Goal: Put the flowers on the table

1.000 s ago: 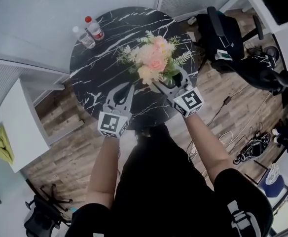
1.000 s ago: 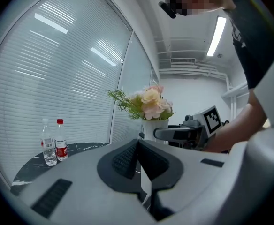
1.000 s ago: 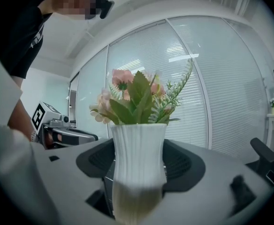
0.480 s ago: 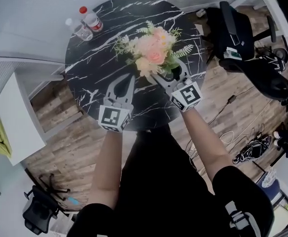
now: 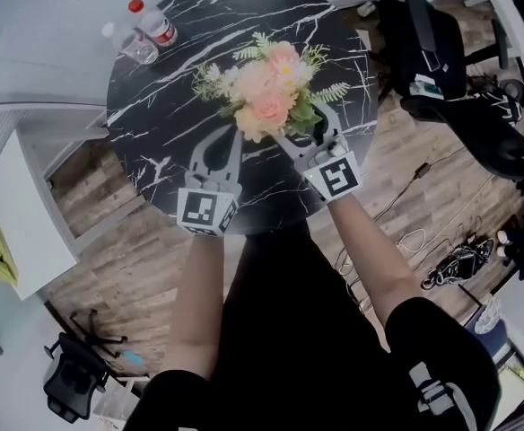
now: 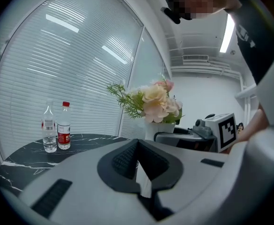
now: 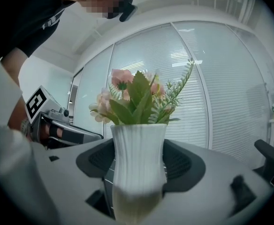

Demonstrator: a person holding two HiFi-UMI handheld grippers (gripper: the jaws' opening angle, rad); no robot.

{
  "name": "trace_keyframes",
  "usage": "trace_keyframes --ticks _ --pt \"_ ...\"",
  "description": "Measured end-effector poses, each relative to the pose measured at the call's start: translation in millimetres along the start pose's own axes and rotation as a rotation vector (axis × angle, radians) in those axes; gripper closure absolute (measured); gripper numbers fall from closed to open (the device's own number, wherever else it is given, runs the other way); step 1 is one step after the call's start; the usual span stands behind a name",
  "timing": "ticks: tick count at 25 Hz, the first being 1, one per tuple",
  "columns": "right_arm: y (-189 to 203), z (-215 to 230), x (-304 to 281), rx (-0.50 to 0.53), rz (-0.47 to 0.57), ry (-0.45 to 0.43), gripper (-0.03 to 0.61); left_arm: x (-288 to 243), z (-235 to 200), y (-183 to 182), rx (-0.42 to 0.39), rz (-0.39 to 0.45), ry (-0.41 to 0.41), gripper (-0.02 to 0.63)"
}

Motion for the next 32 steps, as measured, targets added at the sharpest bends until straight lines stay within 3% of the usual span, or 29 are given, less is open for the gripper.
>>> trace_keyframes --ticks 14,22,32 --pt "9.7 -2.9 30.0 -0.014 0.015 0.060 0.250 1.0 8.9 12.8 -0.018 0.025 0.011 0.603" --pt "27.8 -4.6 43.6 -0.027 -0.070 0.040 0.249 4.5 17.3 11.8 -0.028 0.027 0.027 0.601" --pt "8.5 -3.1 67.0 -0.065 -0.081 0.099 0.249 20.7 34.8 -2.7 -0.061 0.013 0.047 0.602"
Point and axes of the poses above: the fingertips, and each gripper's own axes: x backward along the fingers, z to its right, y out of its underside, the point moved 4 cm from there along x, backward along the fingers, and after that the axes turned 3 degrees about z, right-handed, at the moved point
